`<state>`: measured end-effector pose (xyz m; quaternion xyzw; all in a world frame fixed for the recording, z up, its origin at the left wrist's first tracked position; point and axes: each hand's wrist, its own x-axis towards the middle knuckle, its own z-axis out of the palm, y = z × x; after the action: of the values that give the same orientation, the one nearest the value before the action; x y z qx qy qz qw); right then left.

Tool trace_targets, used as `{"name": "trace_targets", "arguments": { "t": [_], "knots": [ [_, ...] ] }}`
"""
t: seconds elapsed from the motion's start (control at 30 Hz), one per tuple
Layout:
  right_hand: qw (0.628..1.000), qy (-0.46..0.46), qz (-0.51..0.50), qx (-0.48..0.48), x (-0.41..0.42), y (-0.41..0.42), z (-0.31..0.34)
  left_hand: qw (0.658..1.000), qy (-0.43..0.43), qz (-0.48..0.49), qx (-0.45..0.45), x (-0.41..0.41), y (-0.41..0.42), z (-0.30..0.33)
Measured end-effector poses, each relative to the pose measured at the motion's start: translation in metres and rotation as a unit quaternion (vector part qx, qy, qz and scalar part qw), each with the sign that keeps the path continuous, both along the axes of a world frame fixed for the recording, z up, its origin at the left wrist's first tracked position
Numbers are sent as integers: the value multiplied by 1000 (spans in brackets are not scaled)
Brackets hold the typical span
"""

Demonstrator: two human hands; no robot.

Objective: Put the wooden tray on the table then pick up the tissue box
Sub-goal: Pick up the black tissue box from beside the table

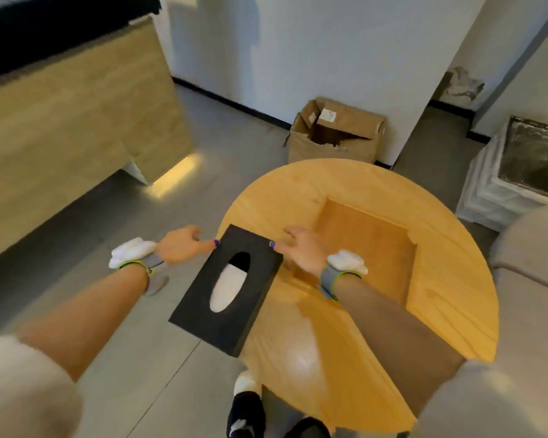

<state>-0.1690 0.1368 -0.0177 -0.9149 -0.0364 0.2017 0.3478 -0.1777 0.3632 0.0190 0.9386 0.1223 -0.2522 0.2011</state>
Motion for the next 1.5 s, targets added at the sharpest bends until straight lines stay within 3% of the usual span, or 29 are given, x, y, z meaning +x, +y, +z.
{"name": "trace_targets", "arguments": {
  "t": [0.17,0.3,0.53,0.93,1.5],
  "knots": [
    [998,30,42,23,-6,16,-4,985,82,85,-126,-33,25,-24],
    [997,48,18,58,-9,26,-7,943,158,186,-227,-53,34,-47],
    [995,61,-49,67,-6,43,-9,873,192,303,-330,-70,41,-68],
    [985,46,-137,96,23,41,10,893,145,255,-342,-30,37,-49],
    [979,13,-193,60,139,42,11,871,97,307,-373,85,12,-64]
  ]
}}
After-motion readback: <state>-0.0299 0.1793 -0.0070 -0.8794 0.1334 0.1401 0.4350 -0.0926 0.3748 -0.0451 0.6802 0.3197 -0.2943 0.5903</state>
